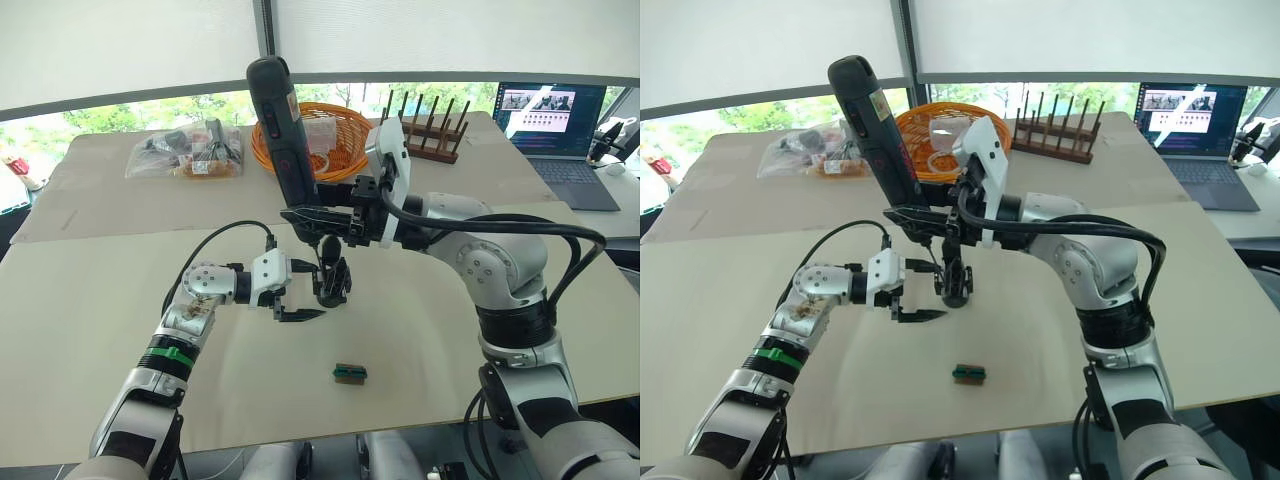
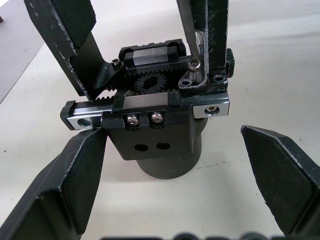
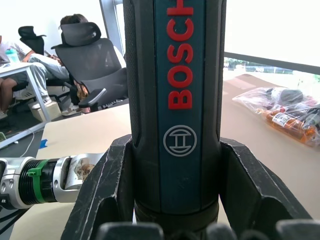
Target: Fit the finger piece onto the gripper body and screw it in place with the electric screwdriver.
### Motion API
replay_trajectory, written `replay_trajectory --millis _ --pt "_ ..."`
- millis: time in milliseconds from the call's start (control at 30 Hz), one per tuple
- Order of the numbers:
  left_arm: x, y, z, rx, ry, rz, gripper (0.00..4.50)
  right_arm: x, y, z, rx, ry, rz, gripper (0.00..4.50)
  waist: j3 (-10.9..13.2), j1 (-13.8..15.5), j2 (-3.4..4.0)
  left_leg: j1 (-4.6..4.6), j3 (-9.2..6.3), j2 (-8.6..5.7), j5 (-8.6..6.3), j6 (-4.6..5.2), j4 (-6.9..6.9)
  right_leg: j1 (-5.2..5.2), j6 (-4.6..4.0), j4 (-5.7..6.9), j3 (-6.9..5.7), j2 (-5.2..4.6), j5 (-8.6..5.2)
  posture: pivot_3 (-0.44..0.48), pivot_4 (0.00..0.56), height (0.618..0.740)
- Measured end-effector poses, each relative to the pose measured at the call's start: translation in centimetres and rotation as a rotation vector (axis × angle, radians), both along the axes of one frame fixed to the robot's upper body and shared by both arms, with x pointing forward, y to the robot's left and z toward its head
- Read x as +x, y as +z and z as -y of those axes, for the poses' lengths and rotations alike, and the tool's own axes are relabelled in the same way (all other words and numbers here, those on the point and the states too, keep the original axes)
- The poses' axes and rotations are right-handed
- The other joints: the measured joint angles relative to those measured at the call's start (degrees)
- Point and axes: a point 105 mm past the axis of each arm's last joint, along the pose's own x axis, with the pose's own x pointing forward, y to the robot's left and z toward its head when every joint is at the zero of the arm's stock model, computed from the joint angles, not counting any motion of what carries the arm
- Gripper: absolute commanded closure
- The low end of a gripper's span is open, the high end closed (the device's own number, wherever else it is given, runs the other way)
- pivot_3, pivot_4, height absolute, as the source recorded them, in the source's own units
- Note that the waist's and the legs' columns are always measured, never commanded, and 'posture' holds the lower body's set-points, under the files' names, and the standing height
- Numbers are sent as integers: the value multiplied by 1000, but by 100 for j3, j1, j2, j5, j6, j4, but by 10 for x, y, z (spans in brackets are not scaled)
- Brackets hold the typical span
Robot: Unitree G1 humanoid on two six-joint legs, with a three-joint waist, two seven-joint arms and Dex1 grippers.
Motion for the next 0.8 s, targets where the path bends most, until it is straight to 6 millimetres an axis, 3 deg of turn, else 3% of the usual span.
replay_trajectory --millis 800 --pt "0 1 0 0 -4 9 0 -1 2 0 3 6 31 2566 0 0 0 0 0 0 0 0 0 0 0 0 0 0 0 0 150 740"
